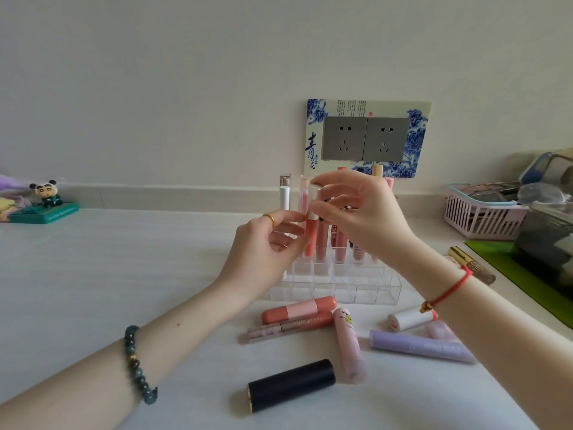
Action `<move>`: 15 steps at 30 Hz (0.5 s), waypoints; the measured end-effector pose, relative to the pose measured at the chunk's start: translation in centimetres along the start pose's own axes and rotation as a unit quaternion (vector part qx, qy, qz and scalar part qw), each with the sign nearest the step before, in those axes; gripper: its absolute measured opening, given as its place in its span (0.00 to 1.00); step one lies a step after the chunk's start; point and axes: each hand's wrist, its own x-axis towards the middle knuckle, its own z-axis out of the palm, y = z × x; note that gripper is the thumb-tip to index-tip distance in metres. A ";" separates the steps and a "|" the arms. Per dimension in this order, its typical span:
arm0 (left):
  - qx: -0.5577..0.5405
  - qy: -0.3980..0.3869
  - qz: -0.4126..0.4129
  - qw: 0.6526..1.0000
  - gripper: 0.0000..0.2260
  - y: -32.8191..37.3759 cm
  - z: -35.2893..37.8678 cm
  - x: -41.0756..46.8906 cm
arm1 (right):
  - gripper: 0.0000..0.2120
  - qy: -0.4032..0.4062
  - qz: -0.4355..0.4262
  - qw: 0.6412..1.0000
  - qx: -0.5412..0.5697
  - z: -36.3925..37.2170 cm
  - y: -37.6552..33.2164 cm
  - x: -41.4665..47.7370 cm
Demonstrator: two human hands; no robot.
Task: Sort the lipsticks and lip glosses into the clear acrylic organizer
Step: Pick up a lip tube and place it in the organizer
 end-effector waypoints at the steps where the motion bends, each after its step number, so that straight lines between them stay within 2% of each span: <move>1: 0.005 0.000 -0.001 1.000 0.09 -0.2 -0.1 0.0 | 0.12 0.002 0.000 1.000 -0.002 0.2 0.1 0.0; 15: 0.052 0.000 -0.003 0.999 0.10 -0.9 -0.3 -0.1 | 0.13 -0.006 0.032 0.999 -0.021 1.6 2.0 -0.5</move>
